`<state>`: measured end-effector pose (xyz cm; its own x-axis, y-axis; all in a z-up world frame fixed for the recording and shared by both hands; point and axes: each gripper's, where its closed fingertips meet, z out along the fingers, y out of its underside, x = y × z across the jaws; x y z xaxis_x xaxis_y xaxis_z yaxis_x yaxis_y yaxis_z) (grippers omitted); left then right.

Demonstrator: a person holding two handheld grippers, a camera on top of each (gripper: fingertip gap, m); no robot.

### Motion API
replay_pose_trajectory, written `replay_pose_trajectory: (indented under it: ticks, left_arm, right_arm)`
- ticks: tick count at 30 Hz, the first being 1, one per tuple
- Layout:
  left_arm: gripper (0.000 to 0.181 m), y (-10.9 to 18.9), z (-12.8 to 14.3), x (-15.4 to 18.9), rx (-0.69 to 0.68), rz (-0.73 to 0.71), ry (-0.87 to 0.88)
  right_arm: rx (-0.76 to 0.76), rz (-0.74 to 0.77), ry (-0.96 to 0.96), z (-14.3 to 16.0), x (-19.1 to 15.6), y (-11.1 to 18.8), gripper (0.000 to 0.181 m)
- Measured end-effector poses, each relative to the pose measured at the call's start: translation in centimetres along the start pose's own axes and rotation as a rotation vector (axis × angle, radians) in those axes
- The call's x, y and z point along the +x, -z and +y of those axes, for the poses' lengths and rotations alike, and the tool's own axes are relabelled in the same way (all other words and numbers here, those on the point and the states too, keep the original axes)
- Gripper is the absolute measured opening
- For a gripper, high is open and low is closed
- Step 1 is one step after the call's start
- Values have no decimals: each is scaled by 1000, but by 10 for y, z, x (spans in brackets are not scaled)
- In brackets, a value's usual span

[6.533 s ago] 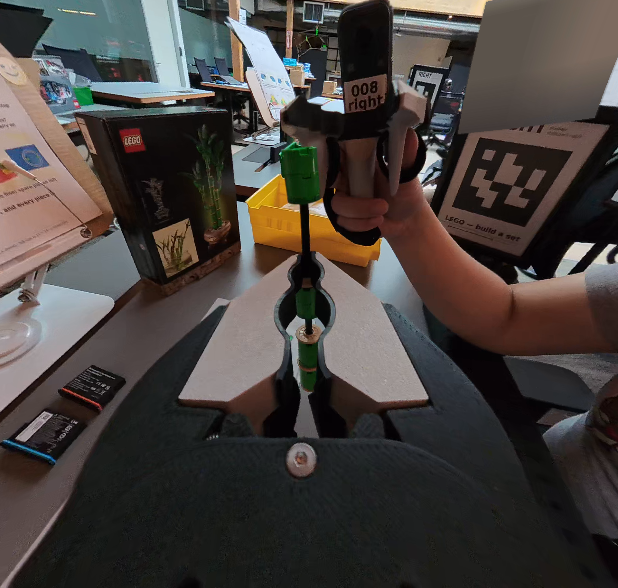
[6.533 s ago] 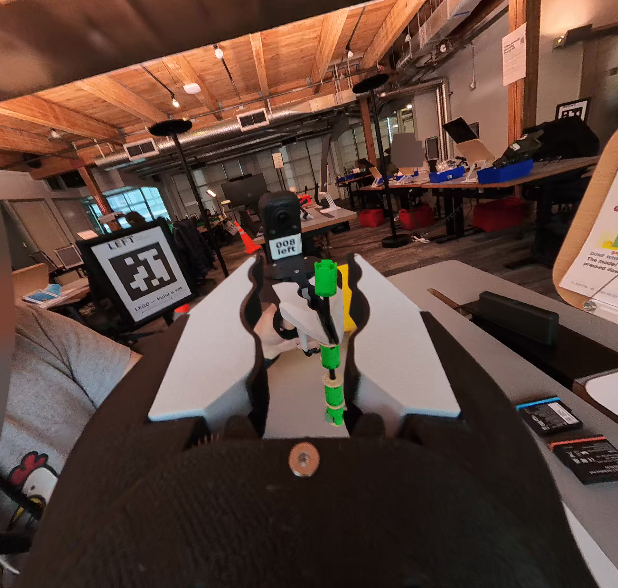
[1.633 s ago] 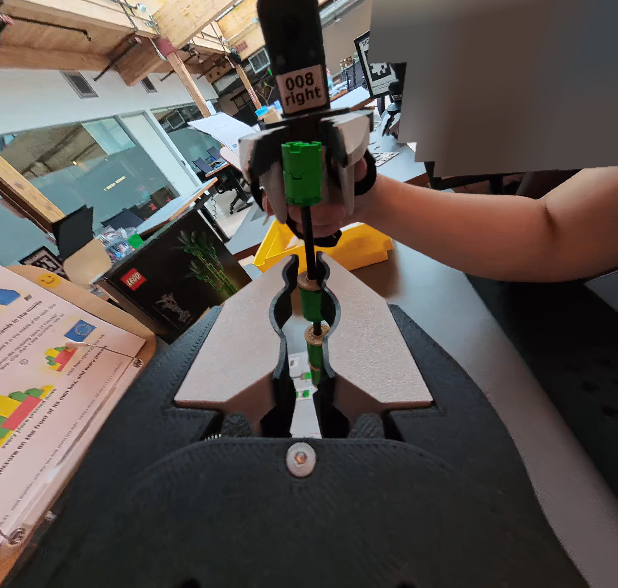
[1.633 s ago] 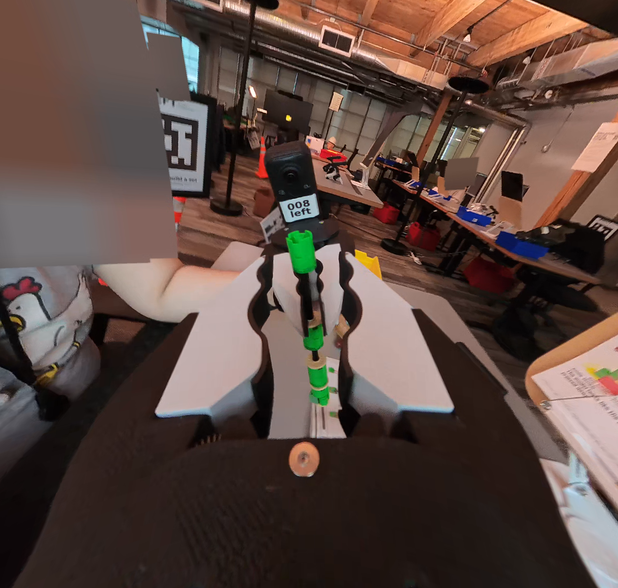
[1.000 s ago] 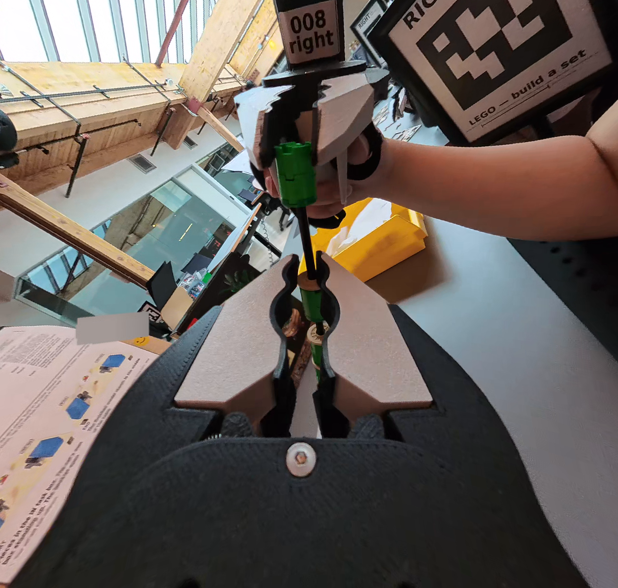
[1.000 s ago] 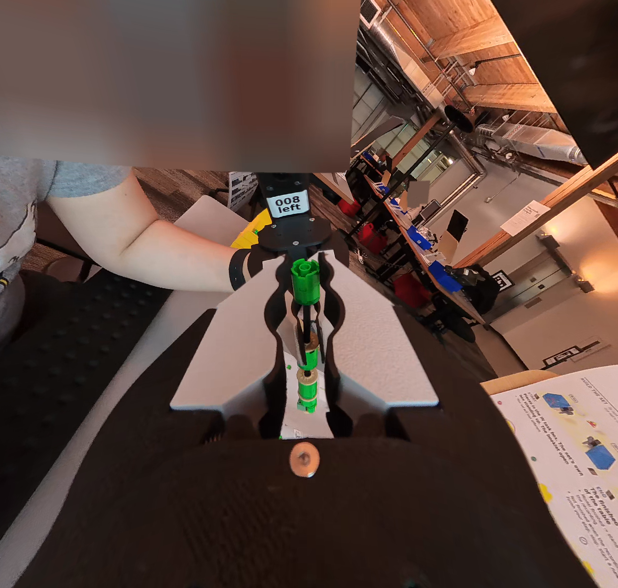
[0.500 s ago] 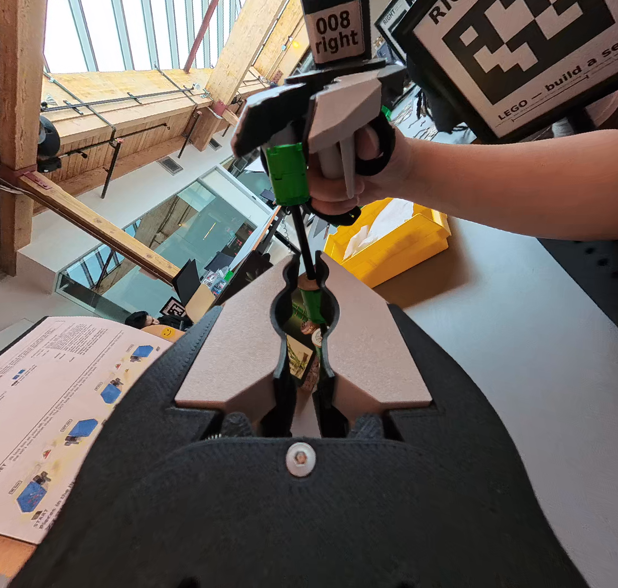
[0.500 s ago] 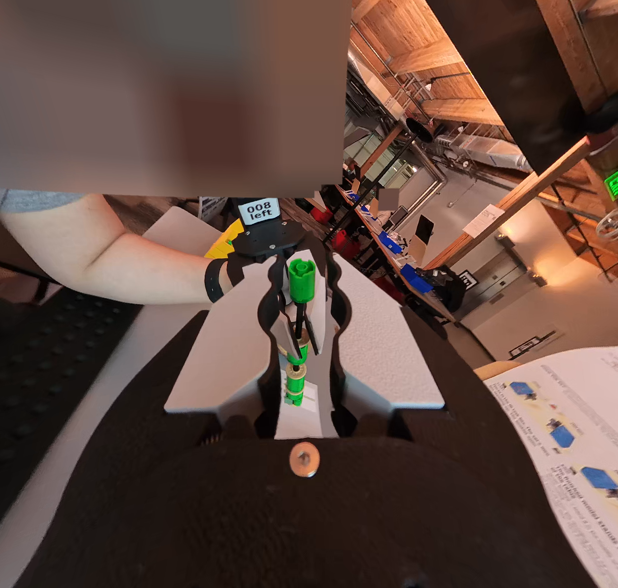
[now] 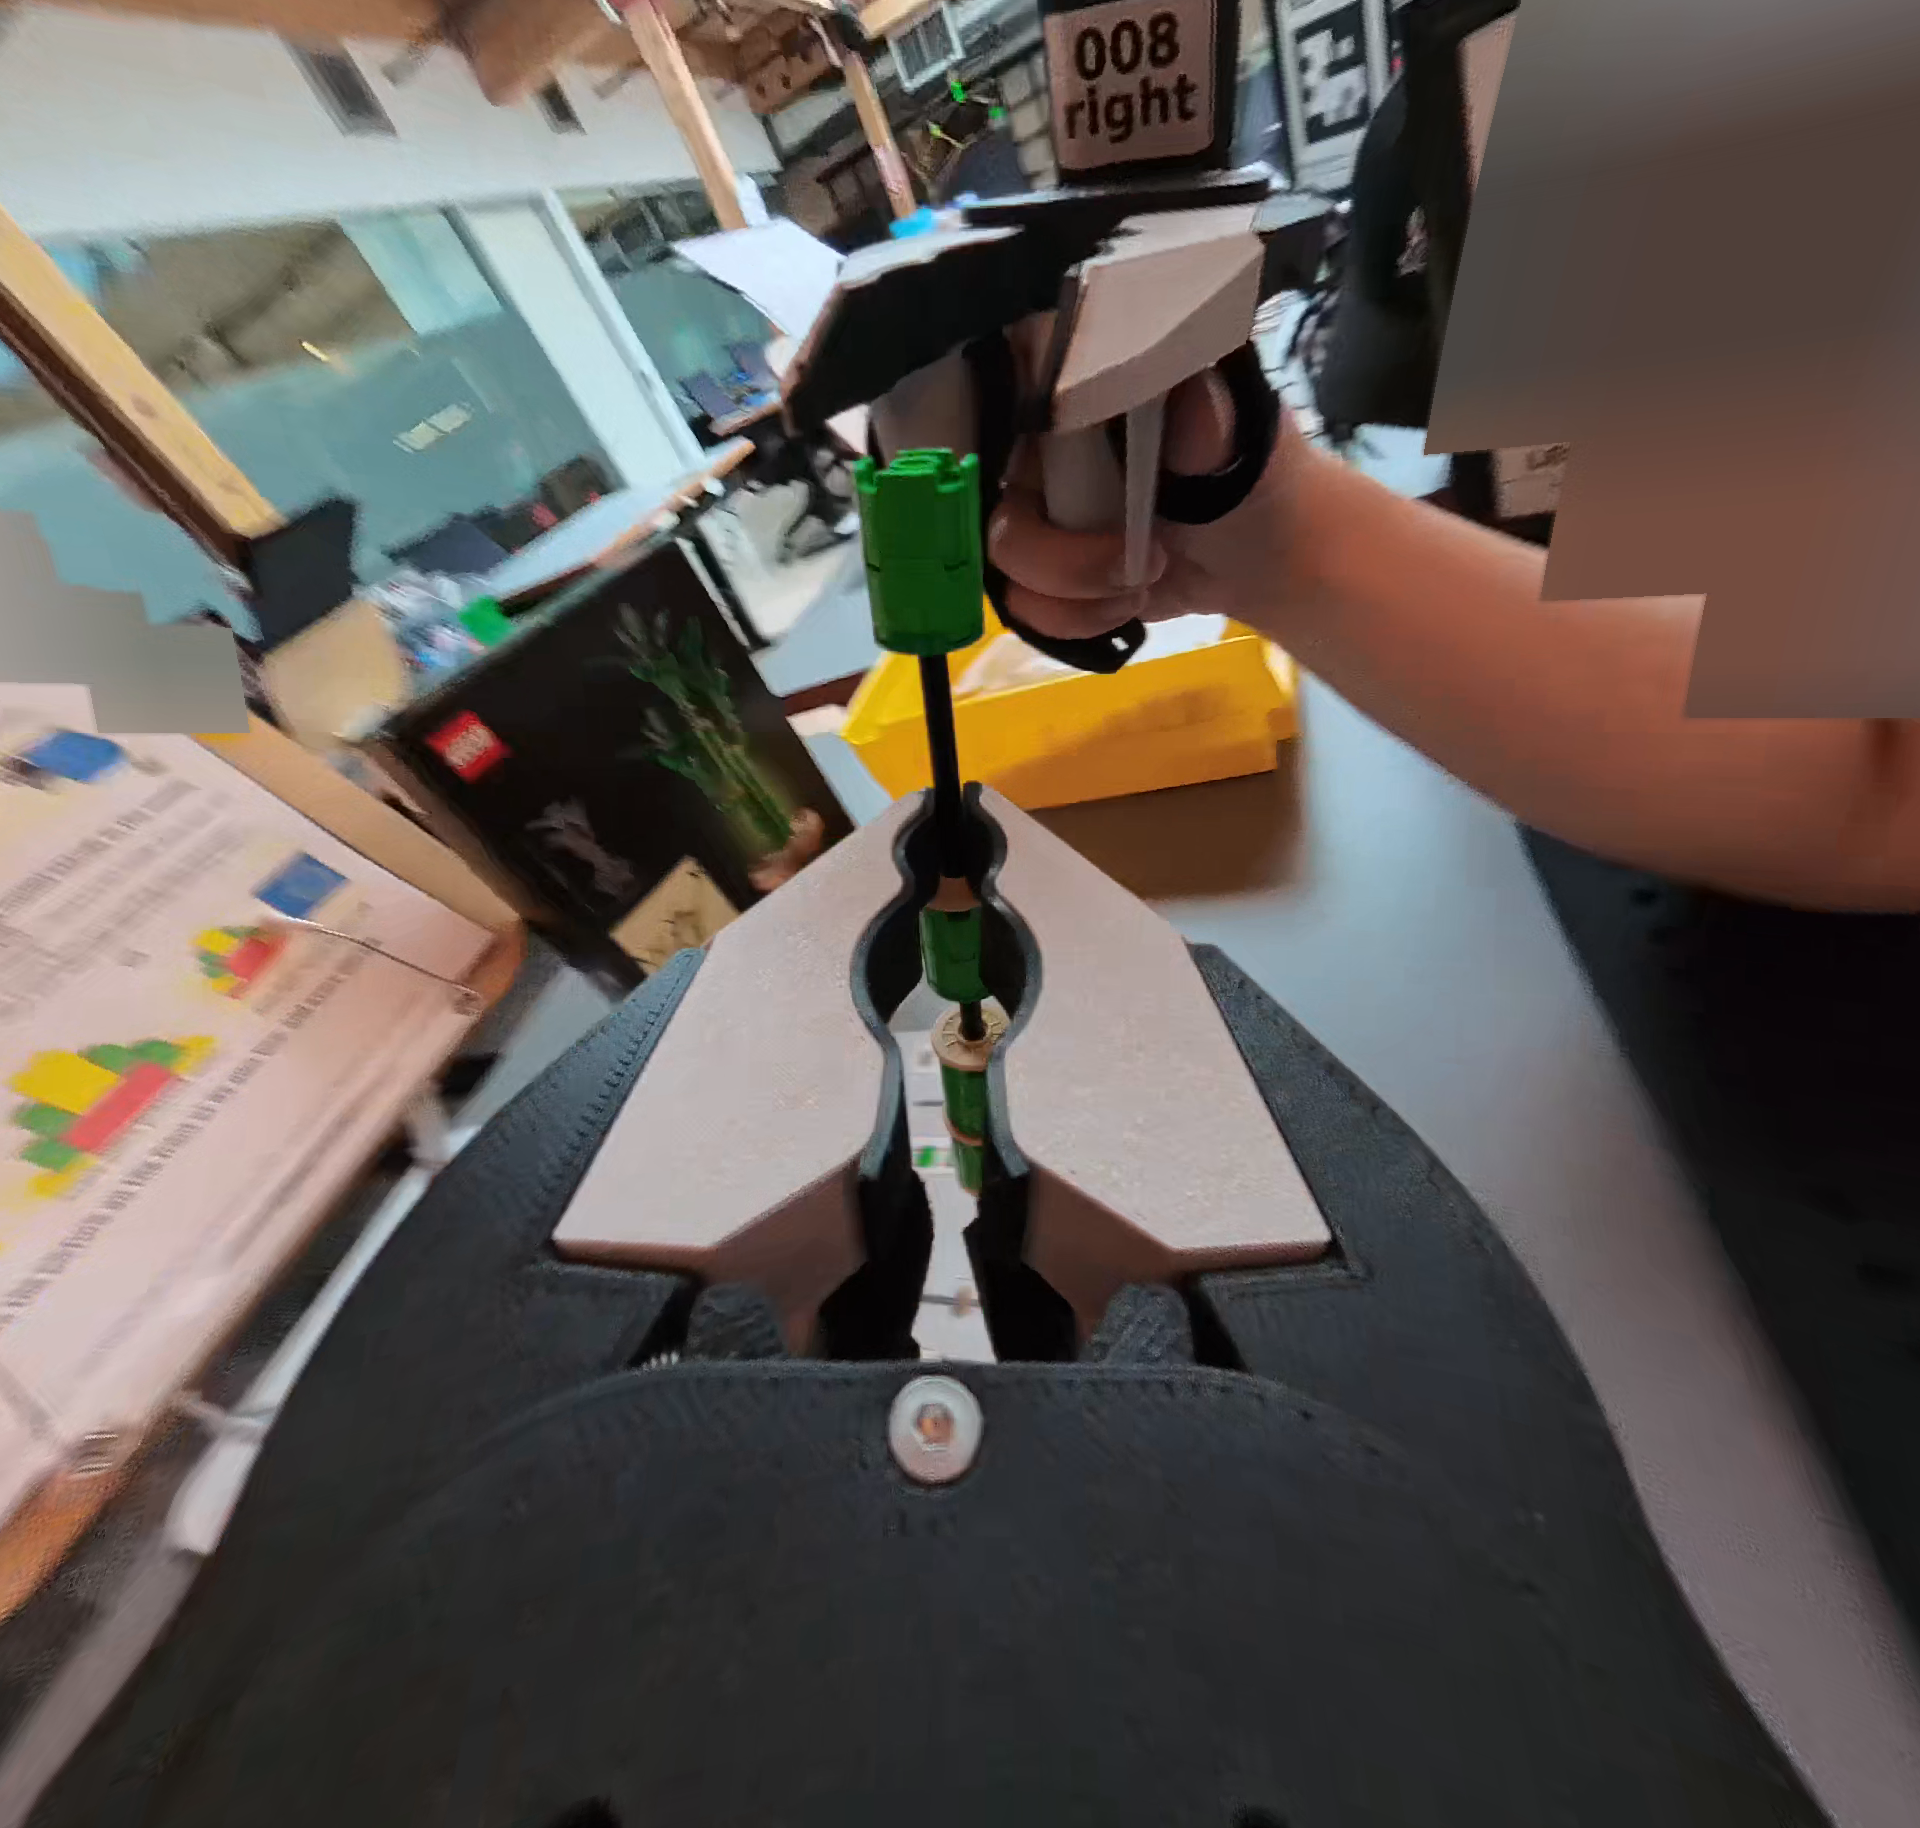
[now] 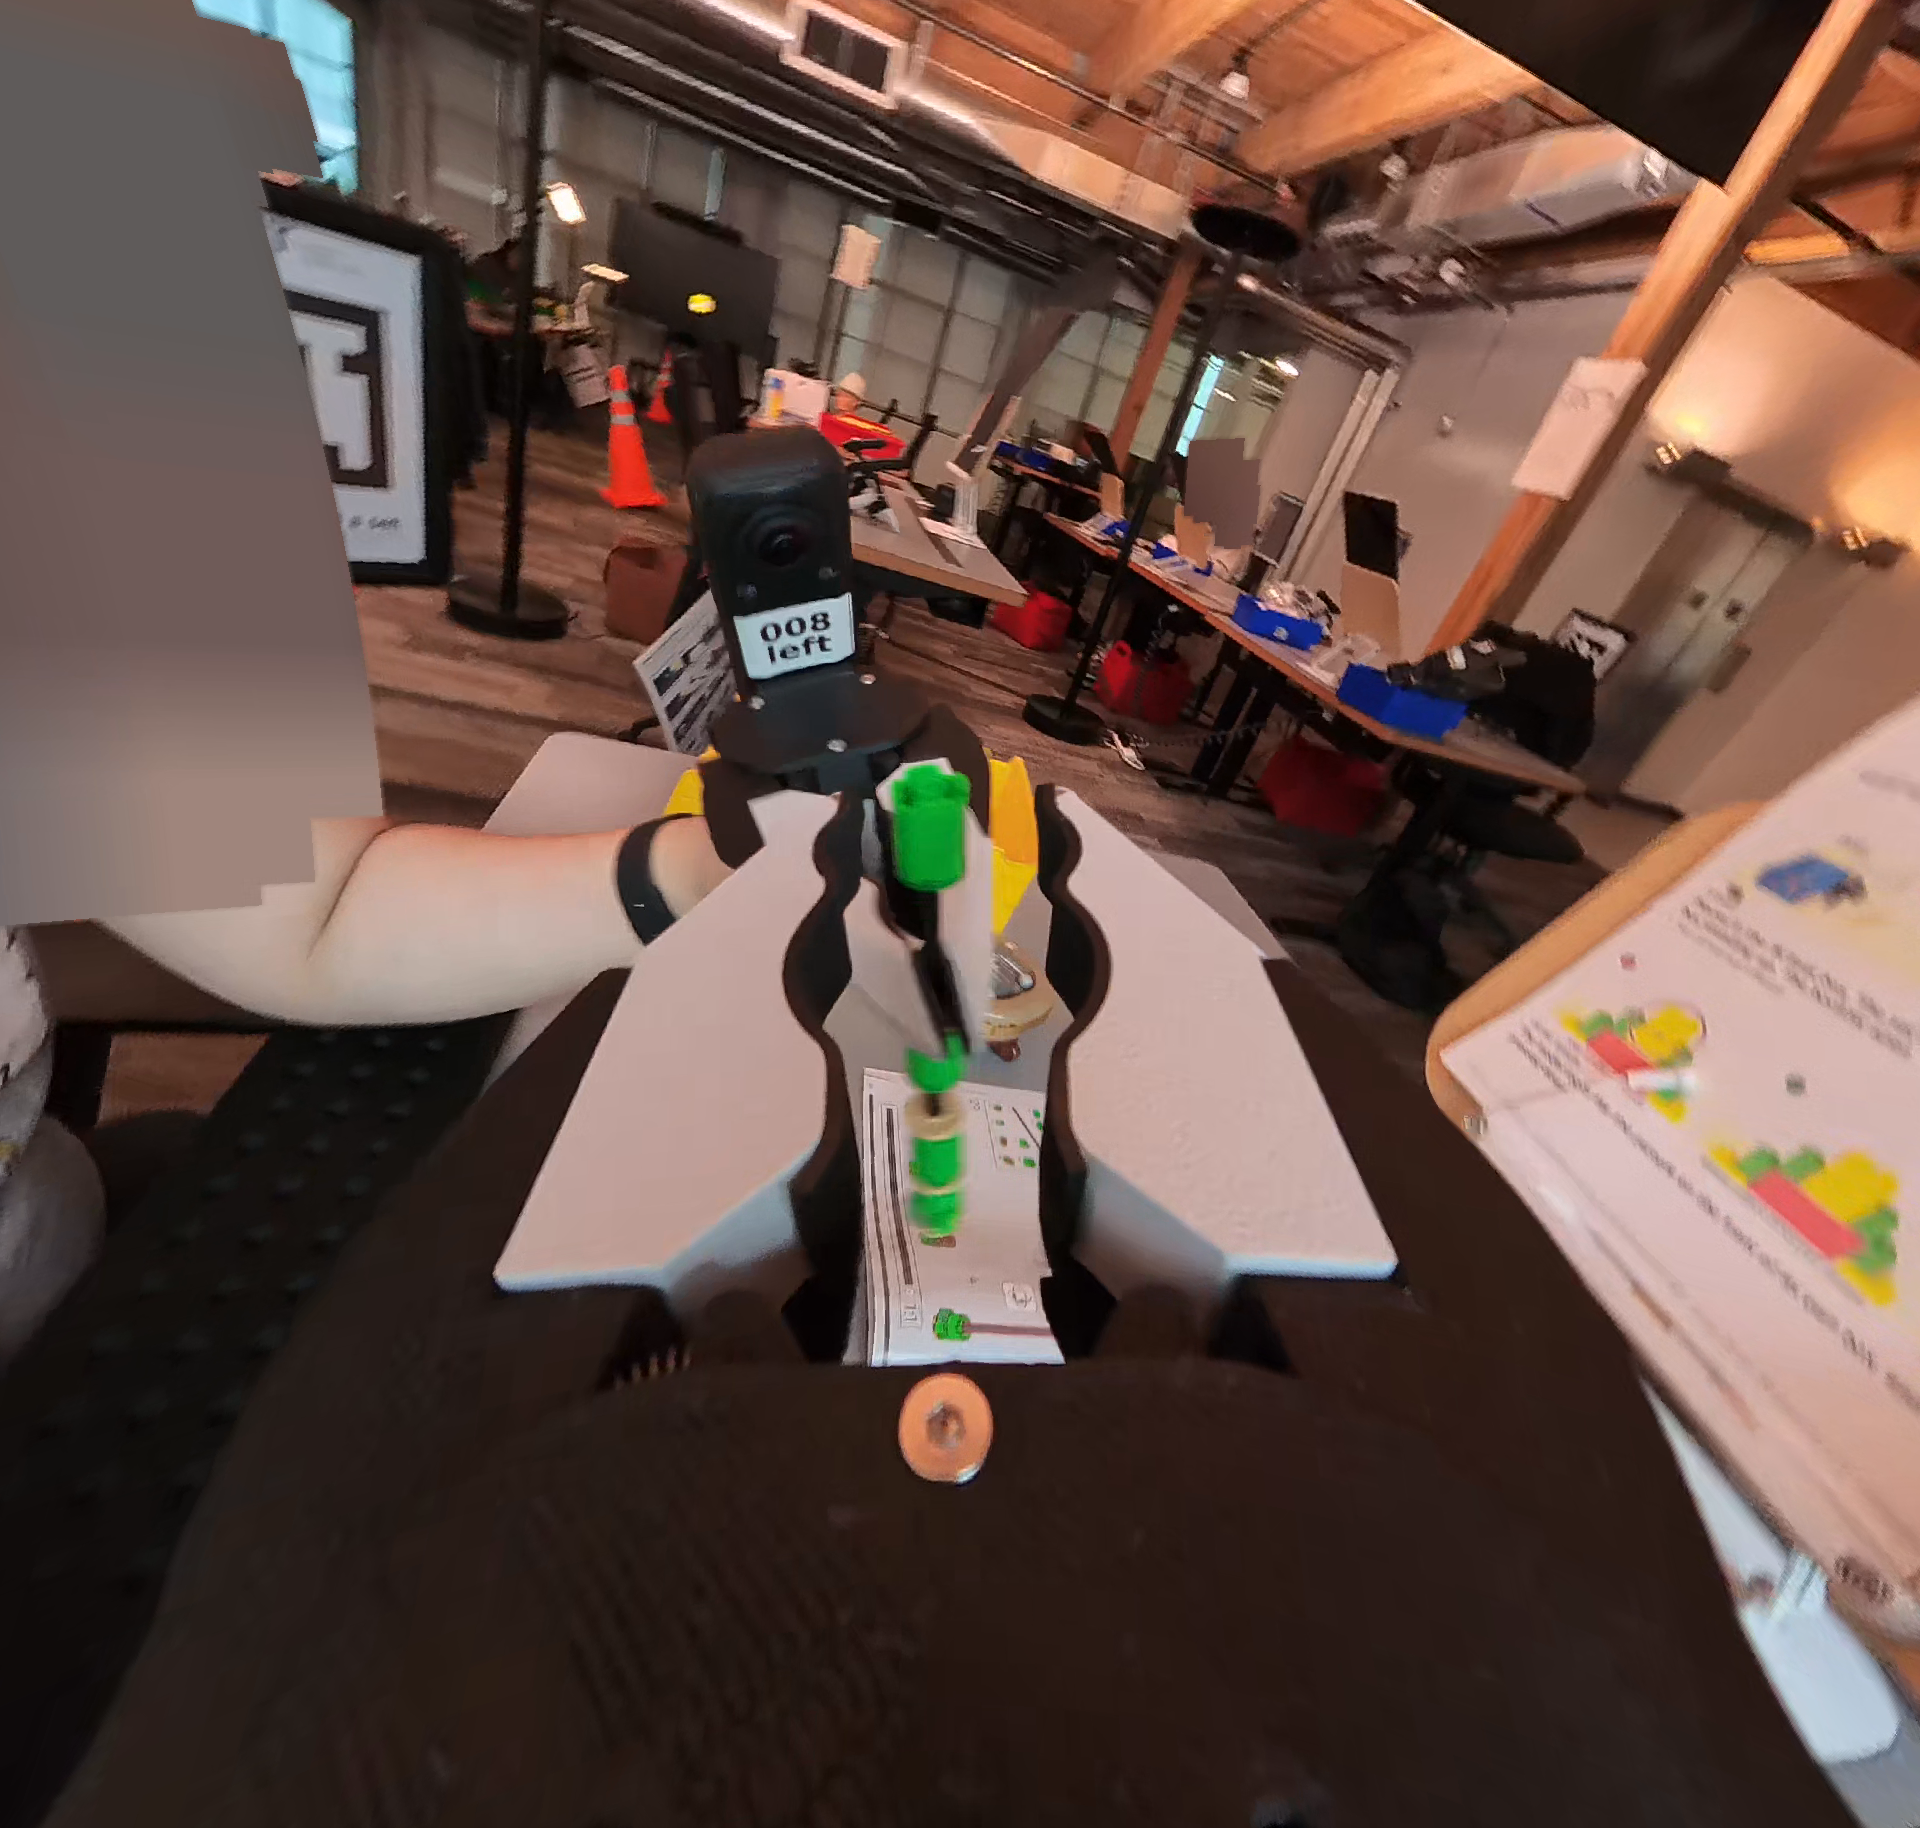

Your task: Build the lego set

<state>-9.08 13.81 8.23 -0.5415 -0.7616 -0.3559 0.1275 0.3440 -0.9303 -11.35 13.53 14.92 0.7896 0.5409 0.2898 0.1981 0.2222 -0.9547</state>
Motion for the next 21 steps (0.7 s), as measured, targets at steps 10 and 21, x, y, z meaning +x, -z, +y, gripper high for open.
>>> replay_pose_trajectory:
  ticks: [10,21]
  left_arm:
    - [0,-3,12,-8,-105,77,470]
    - [0,-5,27,-6,-161,135,669]
  right_arm:
    - [11,40,-438,14,31,-9,33]
    - [-100,27,-703,55,40,-22,24]
